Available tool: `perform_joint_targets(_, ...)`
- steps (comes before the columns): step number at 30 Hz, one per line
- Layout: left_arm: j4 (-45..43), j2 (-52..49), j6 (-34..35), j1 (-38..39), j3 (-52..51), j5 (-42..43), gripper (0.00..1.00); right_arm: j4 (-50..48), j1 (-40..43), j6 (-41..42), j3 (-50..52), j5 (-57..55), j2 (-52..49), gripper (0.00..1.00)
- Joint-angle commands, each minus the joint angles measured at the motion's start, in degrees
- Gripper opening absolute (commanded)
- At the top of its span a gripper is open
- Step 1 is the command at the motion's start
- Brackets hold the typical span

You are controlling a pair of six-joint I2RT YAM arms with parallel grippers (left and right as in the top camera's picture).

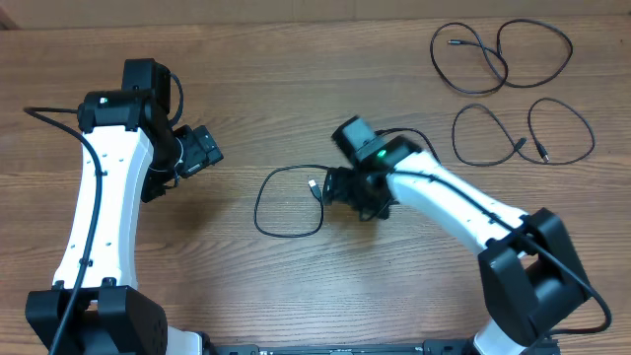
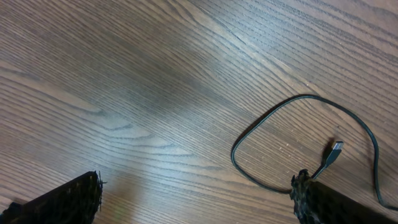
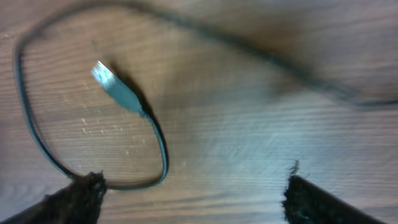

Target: Untangle cables

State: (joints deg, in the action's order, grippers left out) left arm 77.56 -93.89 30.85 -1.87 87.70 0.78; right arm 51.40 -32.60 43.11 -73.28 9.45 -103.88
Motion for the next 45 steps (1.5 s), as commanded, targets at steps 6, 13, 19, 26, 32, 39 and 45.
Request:
perform_joint_targets(6, -0.3, -0.5, -1.5, 0.4, 0.4, -0.8, 1.0, 2.8, 7.6, -2.4, -2.8, -1.7, 1.1, 1.0)
perform_joint_targets(13, -0.4, -0.5, -1.5, 0.4, 0.4, -0.8, 1.0, 3.6, 7.9, 10.3, 0.6, -11.9, 0.9, 1.0)
perform_joint_targets(19, -0.5, -0.5, -1.5, 0.5, 0.4, -0.8, 0.99, -2.1, 7.9, 14.9, 6.2, -12.0, 0.9, 1.0)
perform_joint_targets(26, -0.5, -0.5, -1.5, 0.5, 0.4, -0.8, 0.99, -5.4, 7.9, 15.6, 8.4, -12.1, 0.9, 1.0)
perform_joint_targets(32, -0.4, -0.5, -1.5, 0.5, 0.4, -0.8, 1.0, -7.0, 7.9, 17.3, 9.2, -16.5, 0.9, 1.0)
perform_joint_targets(39, -0.5, -0.5, -1.5, 0.5, 0.4, -0.8, 1.0, -6.3, 7.9, 21.2, 9.2, -19.0, 0.9, 1.0)
perform_joint_targets(45, -0.4, -0.5, -1.5, 0.5, 0.4, -0.7, 0.99, -4.8, 7.9, 21.2, 9.2, -19.7, 0.9, 1.0)
